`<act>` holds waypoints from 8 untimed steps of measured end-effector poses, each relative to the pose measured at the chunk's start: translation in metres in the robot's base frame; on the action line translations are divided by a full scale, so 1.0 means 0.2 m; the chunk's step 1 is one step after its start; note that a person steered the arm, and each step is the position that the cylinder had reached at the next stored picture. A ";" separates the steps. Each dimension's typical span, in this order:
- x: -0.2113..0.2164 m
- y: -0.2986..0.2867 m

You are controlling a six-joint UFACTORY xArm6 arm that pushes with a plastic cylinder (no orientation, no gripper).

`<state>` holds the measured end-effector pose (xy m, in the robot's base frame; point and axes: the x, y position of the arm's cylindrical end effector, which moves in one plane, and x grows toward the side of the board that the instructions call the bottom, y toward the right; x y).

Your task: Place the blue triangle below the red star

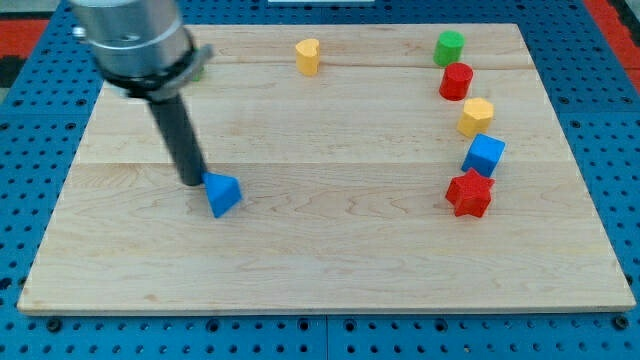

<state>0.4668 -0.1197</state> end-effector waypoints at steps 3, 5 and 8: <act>0.06 -0.12; 0.23 0.29; 0.01 0.71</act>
<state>0.4688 0.0227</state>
